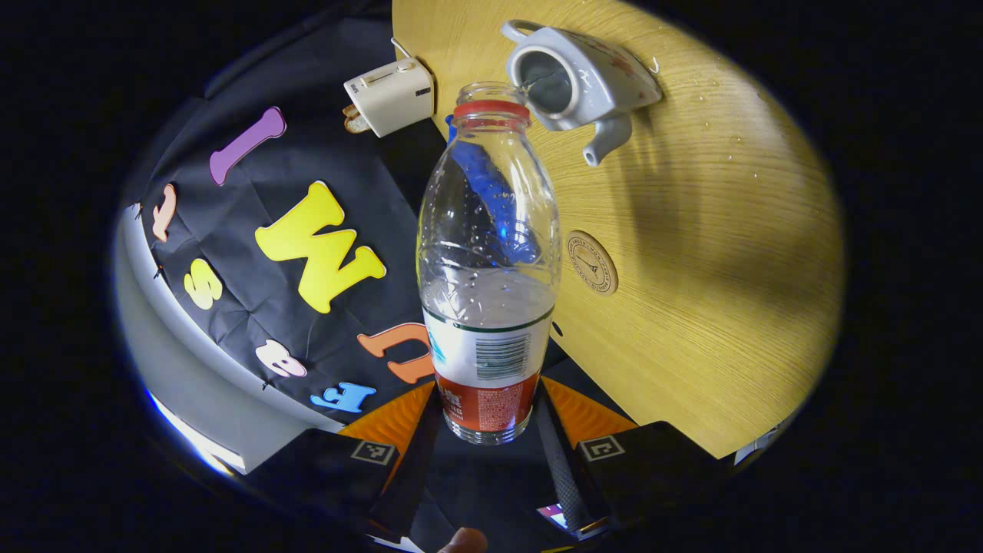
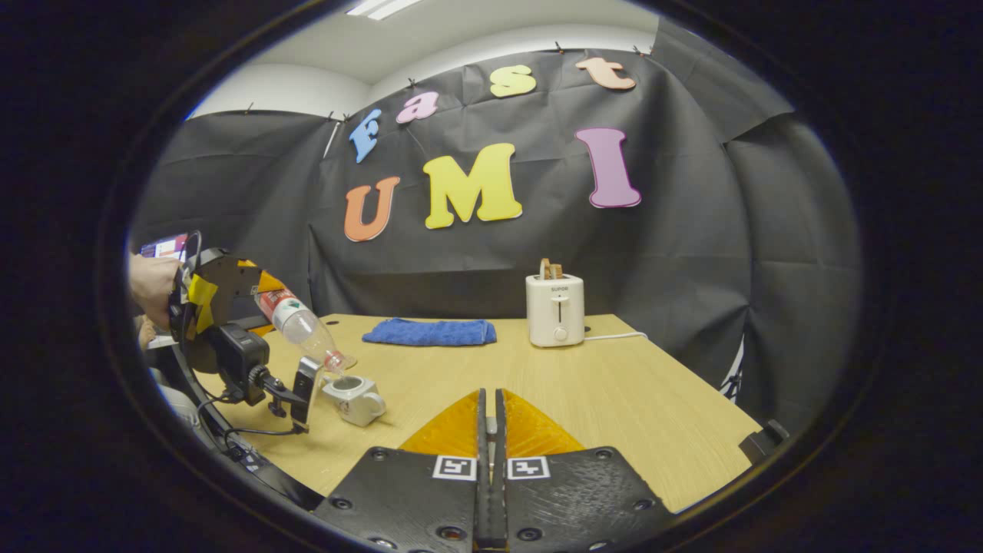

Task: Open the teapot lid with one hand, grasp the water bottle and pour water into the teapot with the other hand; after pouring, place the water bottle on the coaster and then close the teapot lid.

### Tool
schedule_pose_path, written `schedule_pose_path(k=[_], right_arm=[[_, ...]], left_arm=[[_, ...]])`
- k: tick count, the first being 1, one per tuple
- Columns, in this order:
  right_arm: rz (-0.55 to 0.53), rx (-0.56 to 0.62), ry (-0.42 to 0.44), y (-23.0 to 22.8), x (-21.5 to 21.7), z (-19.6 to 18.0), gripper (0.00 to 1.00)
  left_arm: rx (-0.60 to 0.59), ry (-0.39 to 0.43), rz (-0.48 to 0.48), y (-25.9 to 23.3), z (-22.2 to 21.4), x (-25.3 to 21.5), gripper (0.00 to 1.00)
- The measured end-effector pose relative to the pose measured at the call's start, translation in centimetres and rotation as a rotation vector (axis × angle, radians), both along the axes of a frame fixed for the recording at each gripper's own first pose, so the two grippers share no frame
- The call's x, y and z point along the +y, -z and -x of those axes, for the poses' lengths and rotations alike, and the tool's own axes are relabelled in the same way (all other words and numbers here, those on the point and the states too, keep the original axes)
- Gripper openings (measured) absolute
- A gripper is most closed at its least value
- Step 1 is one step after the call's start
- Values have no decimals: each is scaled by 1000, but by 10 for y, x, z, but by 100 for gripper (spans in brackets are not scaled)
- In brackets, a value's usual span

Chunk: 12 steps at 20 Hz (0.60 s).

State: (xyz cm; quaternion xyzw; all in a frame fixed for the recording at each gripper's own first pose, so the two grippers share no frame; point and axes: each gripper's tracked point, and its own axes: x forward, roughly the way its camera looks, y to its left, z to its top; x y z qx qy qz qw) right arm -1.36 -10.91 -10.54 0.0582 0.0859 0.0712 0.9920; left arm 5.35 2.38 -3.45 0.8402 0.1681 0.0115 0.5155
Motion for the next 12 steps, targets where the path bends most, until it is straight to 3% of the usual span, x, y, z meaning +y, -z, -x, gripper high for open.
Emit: schedule_pose_path(k=[4,5,9,10,12], right_arm=[[-9,0,4,0,-4,1,0],[-12,0,3,0,-4,1,0],[-17,-2,-4,-1,-2,2,0],[-19,0,-6,0,-2,3,0],[-25,1,-11,0,-1,4,0]], left_arm=[[12,3,-50,0,-1,-2,76],[12,4,-57,-1,0,-3,71],[7,1,-78,-7,1,-6,72],[6,0,-81,-8,0,-8,76],[6,3,-76,-9,0,-9,71]])
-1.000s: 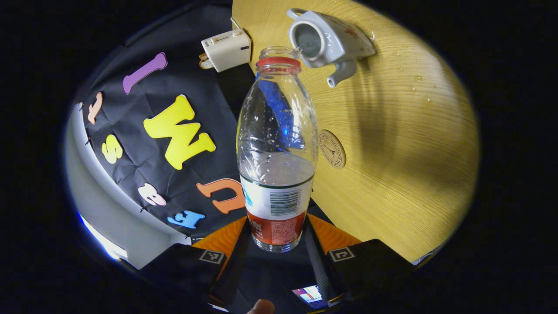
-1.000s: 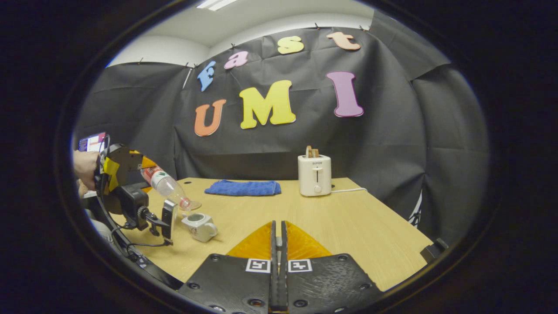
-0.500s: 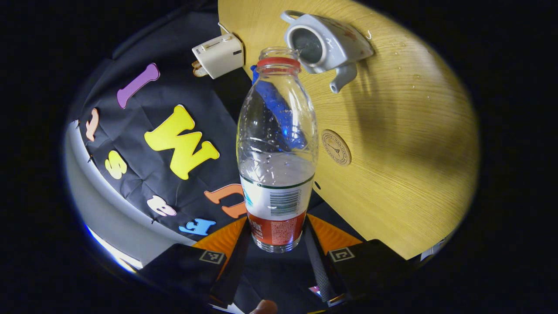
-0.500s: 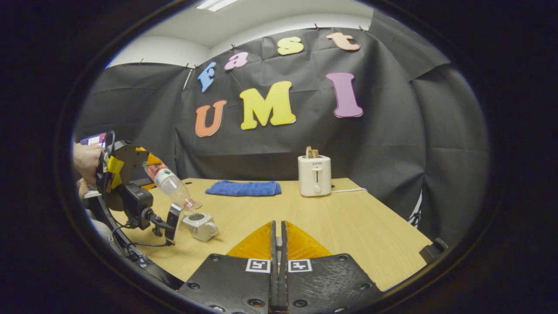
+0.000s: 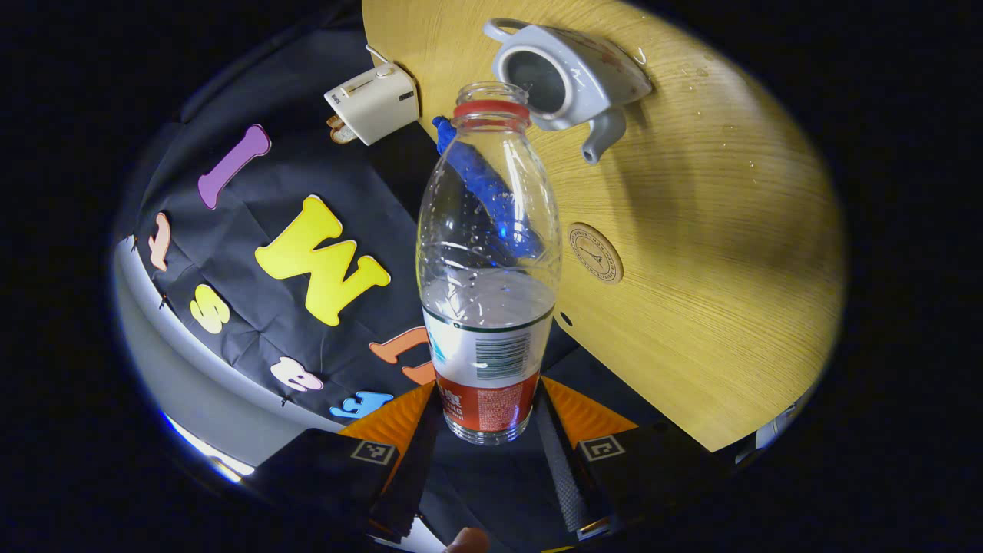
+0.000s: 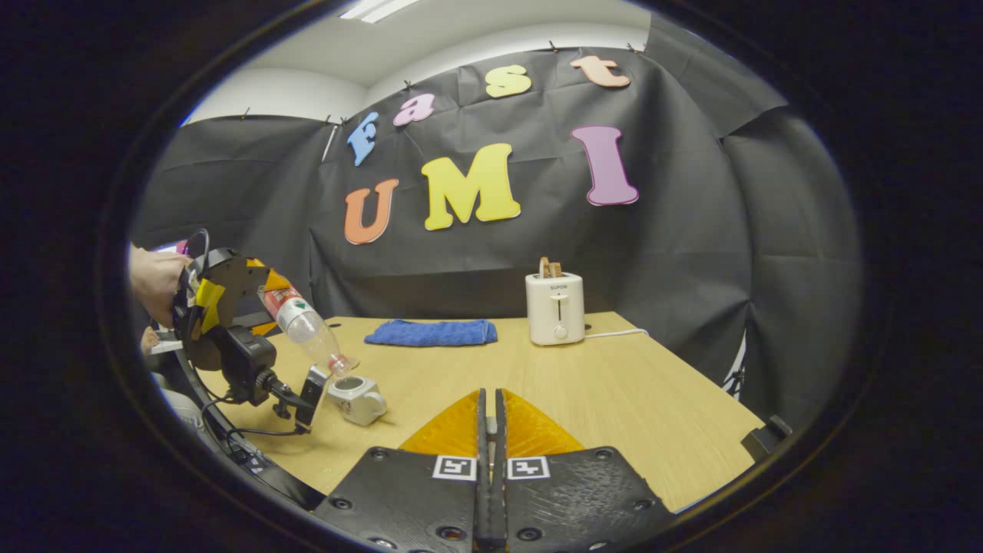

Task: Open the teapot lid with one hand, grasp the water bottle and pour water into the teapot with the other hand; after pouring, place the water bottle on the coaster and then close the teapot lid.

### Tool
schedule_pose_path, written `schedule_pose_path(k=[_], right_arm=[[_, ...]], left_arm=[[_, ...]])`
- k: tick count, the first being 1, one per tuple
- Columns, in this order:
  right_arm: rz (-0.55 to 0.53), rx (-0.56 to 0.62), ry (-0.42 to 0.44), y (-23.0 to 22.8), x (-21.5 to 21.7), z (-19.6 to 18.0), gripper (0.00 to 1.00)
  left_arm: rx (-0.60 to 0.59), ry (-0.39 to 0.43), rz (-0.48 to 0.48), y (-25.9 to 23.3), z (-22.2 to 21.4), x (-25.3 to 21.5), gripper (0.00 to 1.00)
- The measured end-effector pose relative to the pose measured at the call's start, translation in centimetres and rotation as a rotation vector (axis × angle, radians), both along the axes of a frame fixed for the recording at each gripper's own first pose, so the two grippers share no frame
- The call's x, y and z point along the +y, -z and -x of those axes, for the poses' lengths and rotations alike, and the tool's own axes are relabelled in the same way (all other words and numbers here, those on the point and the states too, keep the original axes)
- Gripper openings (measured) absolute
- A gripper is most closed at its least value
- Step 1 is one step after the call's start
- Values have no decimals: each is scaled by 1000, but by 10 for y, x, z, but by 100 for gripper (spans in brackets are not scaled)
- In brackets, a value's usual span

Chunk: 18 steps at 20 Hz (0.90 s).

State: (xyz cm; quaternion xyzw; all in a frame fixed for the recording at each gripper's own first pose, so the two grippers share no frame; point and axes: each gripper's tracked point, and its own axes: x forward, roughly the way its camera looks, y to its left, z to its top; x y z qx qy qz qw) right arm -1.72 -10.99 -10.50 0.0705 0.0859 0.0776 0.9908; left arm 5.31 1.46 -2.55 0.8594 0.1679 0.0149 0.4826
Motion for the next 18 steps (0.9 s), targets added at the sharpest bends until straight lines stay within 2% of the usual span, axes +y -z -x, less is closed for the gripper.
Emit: schedule_pose_path(k=[1,2,6,8,11,14,18], right_arm=[[1,-1,0,-1,0,0,0],[1,-2,1,-1,0,0,0],[3,-7,5,-4,-1,0,0],[7,-7,6,-4,0,1,0],[13,-5,10,-7,3,0,0],[21,2,13,-9,10,-3,0],[30,-3,5,-20,23,-5,0]], left_arm=[[0,0,-2,0,-1,-1,76],[2,1,-3,1,-1,-1,72],[-10,0,21,0,-3,2,72],[-11,-5,73,4,-3,7,72],[-4,7,202,18,-1,11,71],[-33,12,406,32,-1,22,71],[-128,-29,843,42,3,48,71]])
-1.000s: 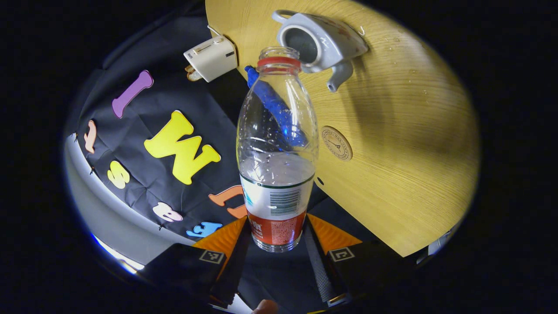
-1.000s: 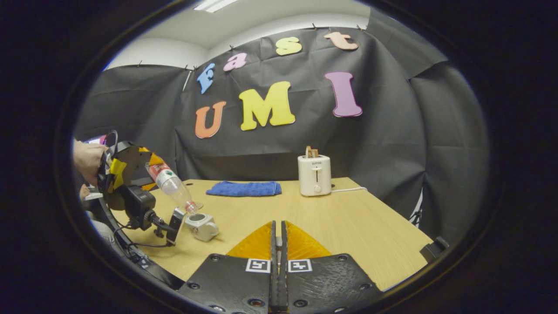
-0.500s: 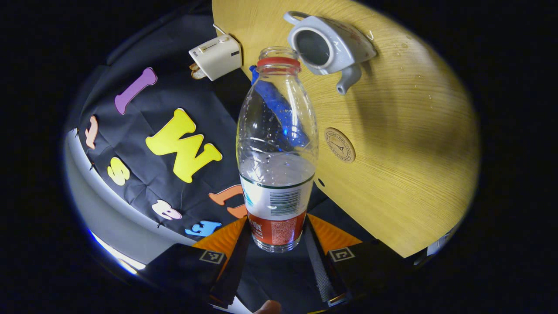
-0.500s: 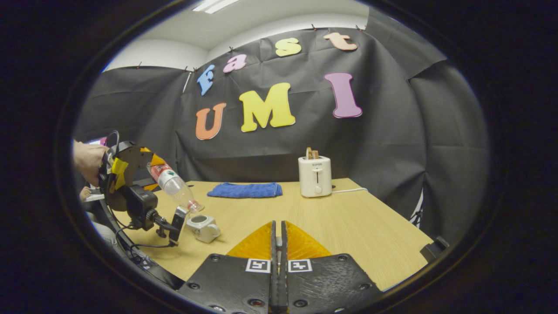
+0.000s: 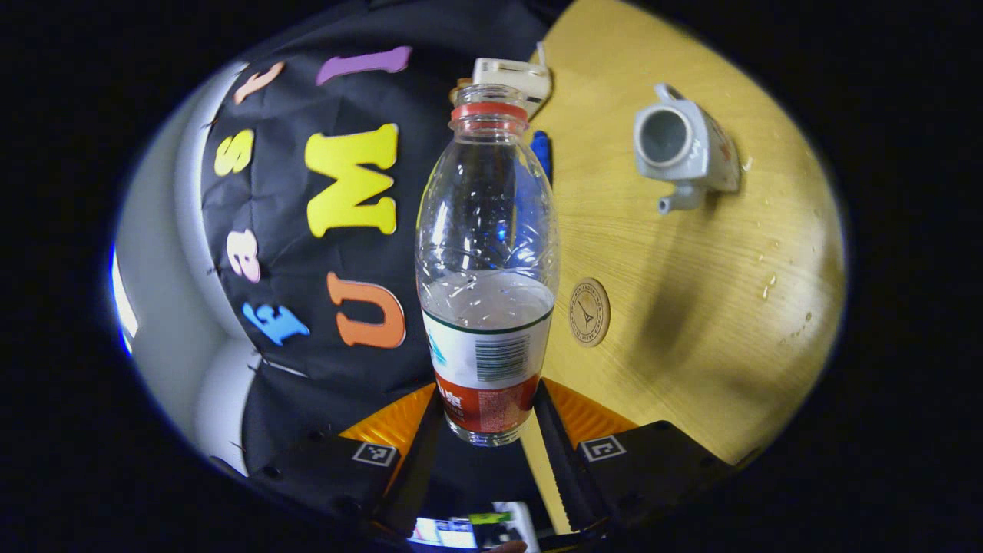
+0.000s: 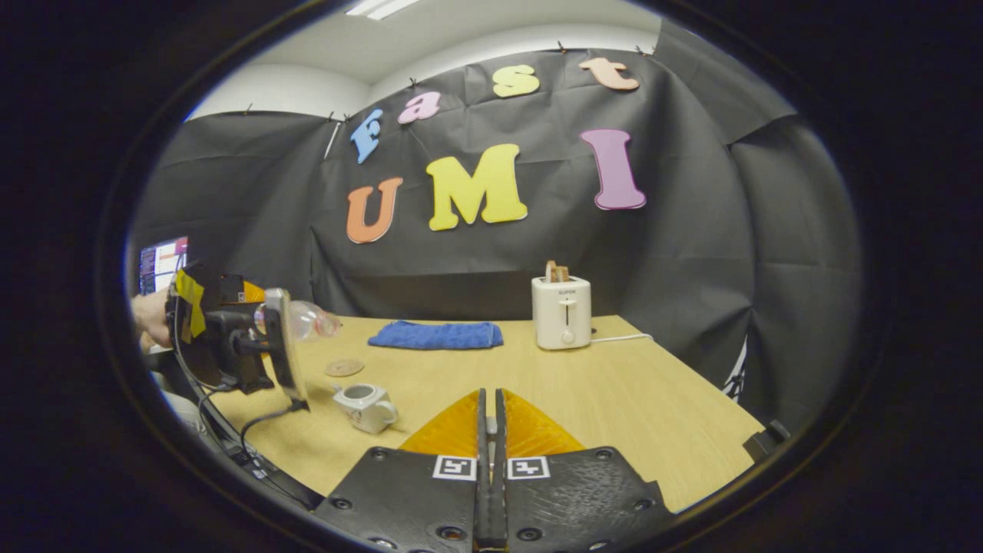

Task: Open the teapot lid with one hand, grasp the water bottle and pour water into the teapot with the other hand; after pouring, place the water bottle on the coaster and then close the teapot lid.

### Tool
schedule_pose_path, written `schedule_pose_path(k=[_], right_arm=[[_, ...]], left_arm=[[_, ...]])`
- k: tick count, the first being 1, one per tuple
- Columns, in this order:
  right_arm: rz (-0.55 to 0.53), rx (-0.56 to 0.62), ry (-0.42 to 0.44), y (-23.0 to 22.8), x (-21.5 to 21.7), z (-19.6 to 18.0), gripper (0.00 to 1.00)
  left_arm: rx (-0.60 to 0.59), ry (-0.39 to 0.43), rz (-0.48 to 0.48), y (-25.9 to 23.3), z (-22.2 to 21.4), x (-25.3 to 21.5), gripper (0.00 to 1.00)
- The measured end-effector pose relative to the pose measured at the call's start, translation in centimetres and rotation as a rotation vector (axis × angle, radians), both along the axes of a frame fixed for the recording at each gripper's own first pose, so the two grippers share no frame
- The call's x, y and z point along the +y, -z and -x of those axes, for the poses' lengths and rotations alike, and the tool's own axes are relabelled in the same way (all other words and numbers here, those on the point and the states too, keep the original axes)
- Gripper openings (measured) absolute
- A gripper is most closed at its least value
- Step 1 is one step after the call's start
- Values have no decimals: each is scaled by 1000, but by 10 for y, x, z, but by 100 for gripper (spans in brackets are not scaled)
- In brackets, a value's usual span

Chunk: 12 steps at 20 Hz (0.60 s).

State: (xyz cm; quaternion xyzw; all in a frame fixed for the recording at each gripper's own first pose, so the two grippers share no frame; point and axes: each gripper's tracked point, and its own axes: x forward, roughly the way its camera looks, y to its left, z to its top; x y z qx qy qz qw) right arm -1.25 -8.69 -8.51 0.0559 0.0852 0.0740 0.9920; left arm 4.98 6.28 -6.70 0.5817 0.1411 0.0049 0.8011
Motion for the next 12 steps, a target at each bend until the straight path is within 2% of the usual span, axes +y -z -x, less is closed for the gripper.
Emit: schedule_pose_path(k=[3,7,10,12], right_arm=[[17,-4,-4,-6,8,-1,0],[13,4,-12,-9,19,-3,0],[28,-3,-13,-11,26,-2,0],[40,-14,-5,-14,25,-2,0]], left_arm=[[-8,-53,360,8,-5,2,72],[-48,-63,814,0,-2,-16,72],[-102,-39,956,-6,-6,-23,72],[-97,-16,1095,-3,-7,-27,72]])
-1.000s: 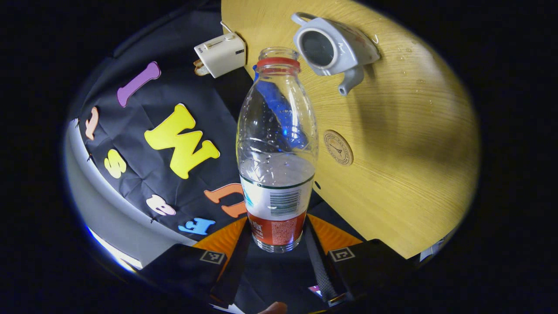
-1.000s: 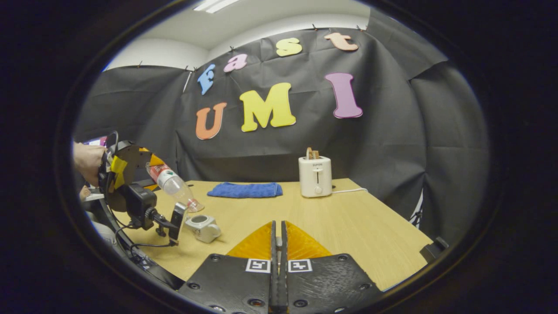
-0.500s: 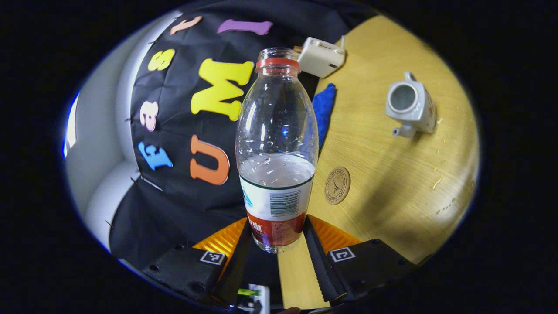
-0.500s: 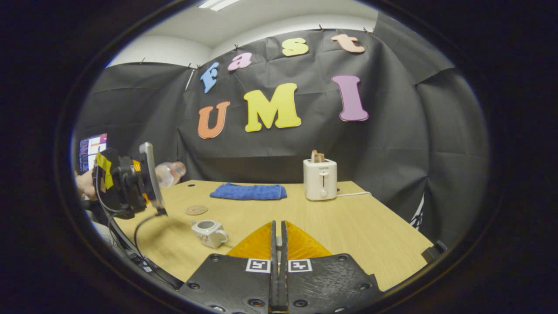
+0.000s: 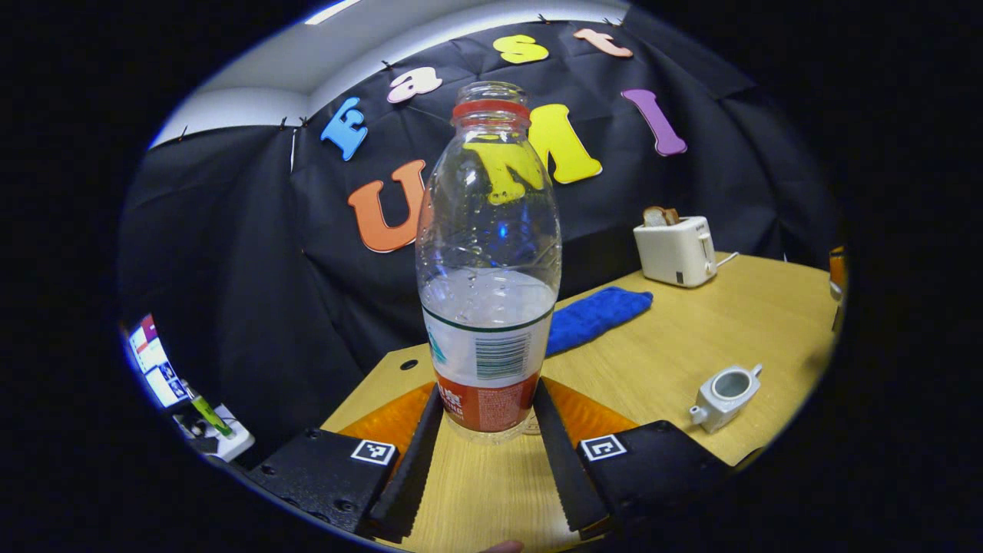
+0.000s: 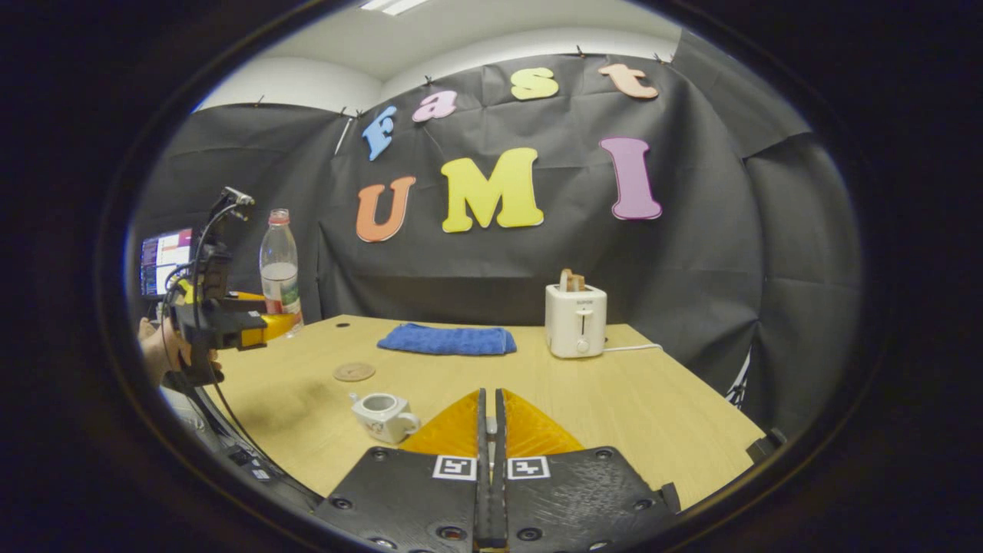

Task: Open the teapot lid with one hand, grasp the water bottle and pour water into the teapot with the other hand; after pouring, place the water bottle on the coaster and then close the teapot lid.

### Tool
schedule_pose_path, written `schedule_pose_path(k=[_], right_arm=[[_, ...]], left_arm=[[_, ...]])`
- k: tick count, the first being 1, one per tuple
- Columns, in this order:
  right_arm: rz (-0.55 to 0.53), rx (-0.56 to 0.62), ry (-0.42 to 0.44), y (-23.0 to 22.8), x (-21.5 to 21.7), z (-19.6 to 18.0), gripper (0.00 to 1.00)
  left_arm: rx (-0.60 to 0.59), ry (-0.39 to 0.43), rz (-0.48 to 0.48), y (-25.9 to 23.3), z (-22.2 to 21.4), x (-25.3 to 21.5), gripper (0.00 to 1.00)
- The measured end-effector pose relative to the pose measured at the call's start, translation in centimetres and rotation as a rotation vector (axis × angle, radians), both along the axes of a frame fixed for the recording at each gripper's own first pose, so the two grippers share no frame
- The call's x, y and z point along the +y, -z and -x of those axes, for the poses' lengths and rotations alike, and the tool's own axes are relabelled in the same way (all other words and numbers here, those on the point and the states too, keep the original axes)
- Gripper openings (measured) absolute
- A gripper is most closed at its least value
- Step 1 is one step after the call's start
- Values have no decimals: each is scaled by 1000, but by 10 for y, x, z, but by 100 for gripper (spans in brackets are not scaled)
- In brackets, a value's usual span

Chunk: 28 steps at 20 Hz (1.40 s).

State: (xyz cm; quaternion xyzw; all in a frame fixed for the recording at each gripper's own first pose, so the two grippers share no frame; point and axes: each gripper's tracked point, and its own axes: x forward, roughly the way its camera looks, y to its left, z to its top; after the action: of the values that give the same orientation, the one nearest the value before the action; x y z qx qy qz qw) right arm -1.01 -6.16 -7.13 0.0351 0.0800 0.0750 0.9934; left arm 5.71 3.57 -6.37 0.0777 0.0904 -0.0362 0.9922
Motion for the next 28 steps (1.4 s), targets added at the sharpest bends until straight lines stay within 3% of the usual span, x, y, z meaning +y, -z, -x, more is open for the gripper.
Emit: schedule_pose_path(k=[3,6,14,16,18,19,20,28], right_arm=[[0,0,16,1,-5,-1,0],[0,10,37,7,-14,-4,0],[-3,52,75,26,-25,-11,0],[-2,61,79,29,-26,-13,0],[3,66,82,31,-27,-14,0],[7,69,83,32,-28,-15,0],[8,69,83,32,-28,-15,0],[11,74,78,33,-26,-16,0]], left_arm=[[17,38,247,17,-6,-10,72],[44,23,323,35,-33,-6,72],[139,63,257,79,-86,-19,73],[194,60,252,99,-89,-23,78],[215,67,253,107,-90,-25,74],[222,68,250,109,-92,-26,79],[226,68,245,111,-93,-26,74],[268,56,228,124,-94,-25,76]])
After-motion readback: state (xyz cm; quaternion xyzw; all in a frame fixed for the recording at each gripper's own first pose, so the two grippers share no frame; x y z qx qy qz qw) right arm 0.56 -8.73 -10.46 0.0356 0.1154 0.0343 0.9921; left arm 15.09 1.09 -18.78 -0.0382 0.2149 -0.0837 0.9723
